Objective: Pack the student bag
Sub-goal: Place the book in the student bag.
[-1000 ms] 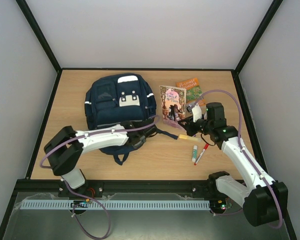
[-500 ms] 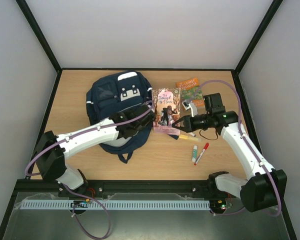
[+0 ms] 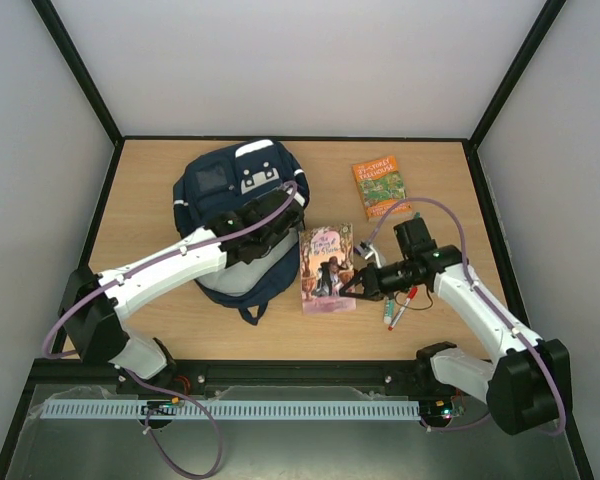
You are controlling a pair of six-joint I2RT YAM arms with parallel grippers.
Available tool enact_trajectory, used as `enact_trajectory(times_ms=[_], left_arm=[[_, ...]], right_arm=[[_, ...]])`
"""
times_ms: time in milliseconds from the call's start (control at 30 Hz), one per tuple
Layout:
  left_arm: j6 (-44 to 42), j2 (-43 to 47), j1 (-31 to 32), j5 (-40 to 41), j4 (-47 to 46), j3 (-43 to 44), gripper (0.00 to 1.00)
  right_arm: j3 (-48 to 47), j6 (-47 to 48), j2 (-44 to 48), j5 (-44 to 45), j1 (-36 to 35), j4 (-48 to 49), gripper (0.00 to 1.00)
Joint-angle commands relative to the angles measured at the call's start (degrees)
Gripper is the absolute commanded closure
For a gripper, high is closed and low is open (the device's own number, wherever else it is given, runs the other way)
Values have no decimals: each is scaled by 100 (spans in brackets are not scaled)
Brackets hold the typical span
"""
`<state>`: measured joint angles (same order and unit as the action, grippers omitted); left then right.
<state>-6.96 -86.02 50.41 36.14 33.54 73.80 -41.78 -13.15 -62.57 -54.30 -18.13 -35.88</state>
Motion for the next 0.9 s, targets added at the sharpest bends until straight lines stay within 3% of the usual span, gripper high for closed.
enact_trajectory(times_ms=[0,300,500,667,867], left_arm=[[-171,291,-62,239,-893,244,98],[-295,471,-67,-10,-1344,11,98],[-311,621,-117,-120,-1530,-107,98],[-286,783,-143,-351,-1627,-181,97],[-266,953,-153,-467,-1652,-211,97]], right_arm=[[332,-553,161,-483,-339,384,99],[11,-563,-805,-638,-939,1044,99],[-978,99,-1873,-957,-1508,981,99],[-1546,-129,-2765,-852,-2032,1577,99],[-1433,-1443,-3374,-483,-2193,3305,99]])
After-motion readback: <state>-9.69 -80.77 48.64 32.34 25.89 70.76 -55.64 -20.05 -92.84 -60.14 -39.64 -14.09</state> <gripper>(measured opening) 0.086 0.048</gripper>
